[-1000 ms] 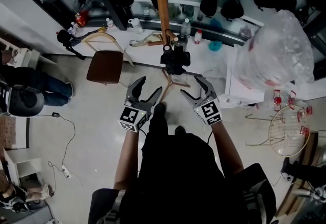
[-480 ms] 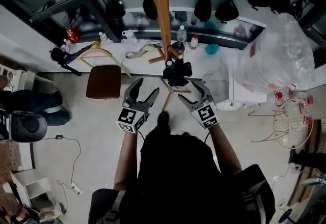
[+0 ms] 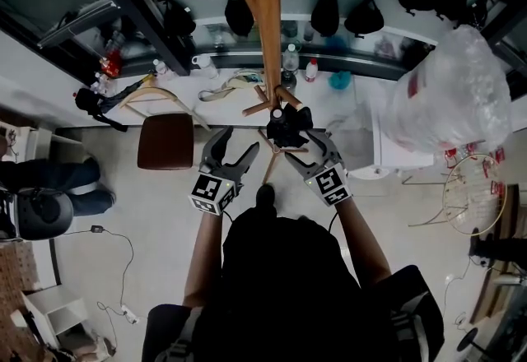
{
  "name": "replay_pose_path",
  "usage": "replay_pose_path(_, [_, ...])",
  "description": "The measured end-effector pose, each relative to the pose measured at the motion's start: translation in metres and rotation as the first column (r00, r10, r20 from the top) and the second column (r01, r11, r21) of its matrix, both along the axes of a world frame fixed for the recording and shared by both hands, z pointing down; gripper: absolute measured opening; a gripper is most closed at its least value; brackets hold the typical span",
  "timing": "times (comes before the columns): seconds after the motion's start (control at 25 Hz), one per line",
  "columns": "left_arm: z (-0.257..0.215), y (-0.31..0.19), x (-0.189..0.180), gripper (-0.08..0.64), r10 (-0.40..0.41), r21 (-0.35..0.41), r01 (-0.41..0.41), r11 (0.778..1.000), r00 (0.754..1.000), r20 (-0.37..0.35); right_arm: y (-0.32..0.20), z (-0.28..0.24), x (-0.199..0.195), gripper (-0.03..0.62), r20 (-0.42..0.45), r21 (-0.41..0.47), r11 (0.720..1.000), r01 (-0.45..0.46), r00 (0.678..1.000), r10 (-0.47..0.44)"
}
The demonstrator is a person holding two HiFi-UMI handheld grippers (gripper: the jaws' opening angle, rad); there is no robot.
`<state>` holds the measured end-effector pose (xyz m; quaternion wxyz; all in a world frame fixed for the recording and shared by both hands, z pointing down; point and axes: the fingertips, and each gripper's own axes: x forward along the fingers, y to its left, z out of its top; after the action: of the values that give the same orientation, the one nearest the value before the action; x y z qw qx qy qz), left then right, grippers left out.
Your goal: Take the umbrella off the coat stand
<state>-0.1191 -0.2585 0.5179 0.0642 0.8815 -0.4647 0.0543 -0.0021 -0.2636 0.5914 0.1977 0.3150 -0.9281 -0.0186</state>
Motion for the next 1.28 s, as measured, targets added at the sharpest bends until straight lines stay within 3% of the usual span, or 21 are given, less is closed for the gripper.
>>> replay_pose_path(0.88, [0.009,-0.044,-0.039,0.299,0.043,-0.04,-0.043,0.998,0.999,0.017,-0.051,0.038,-0.039,0.347,-0.049,-0.052,0.998,-0.042,0.998,0.04])
replay_pose_path(1.28, [0.013,-0.054,-0.051,0.299,0.056,-0.044,-0.055,0.998,0.998,0.025,-0.058,0.05,-0.056,0.362,-0.042,-0.094,0.995,-0.016,0.999,0.012])
